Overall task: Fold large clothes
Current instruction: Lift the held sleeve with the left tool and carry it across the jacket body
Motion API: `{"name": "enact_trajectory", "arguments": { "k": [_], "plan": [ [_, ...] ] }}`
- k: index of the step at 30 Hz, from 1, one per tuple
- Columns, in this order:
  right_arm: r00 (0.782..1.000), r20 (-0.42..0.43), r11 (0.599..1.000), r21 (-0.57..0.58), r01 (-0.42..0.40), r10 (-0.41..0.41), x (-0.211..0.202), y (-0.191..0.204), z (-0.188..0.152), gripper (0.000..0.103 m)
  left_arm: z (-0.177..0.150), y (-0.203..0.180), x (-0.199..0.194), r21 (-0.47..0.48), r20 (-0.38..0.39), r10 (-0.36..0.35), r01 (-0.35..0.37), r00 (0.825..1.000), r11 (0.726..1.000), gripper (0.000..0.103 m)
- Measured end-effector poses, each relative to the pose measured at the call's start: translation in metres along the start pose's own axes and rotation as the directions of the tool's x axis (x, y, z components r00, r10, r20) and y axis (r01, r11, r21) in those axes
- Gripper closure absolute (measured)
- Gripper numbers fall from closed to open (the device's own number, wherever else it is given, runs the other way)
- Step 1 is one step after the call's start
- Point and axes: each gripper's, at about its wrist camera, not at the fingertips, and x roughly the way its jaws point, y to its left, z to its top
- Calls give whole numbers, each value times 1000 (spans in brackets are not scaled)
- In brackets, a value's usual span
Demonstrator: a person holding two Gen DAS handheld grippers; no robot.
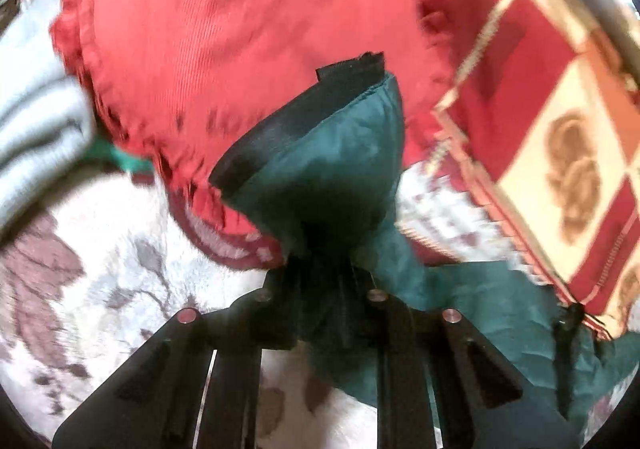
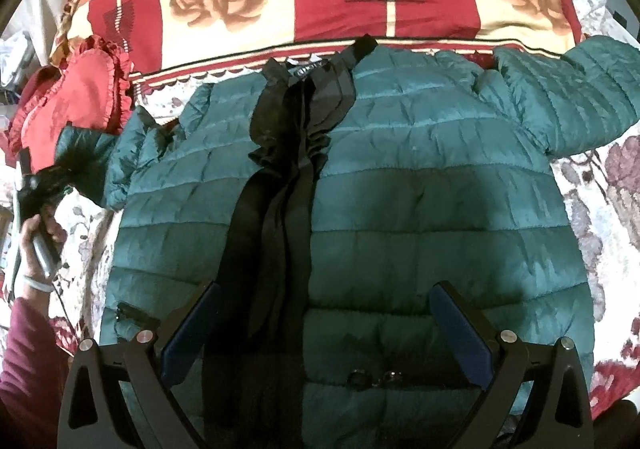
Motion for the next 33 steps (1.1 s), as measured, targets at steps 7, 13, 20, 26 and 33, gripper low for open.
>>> {"name": "enact_trajectory", "arguments": {
  "k": [7,13,20,26,33],
  "plan": [
    [1000,-6,998,-53,17,-18,-8,4,-6,0,13,-43,-98,85,79,-113,106,990,991,90],
    [999,37,998,-59,16,-14,-25,-5,-5,0,5,-108,-165,215,80,-251,230,965,949,90],
    [997,70,1000,19,-11,10,-44,-32,-5,0,-29,-199,-194,348,-4,-407,382,914,856,90],
    [994,105,999,-11,-34,35,-57,-36,-12,0,-66,-240,-169,415,-81,-374,372,924,830,90],
    [994,49,995,-16,-100,101,-40,-33,-12,0,-85,-208,-125,436,-161,-249,295,955,850,90]
  ]
}}
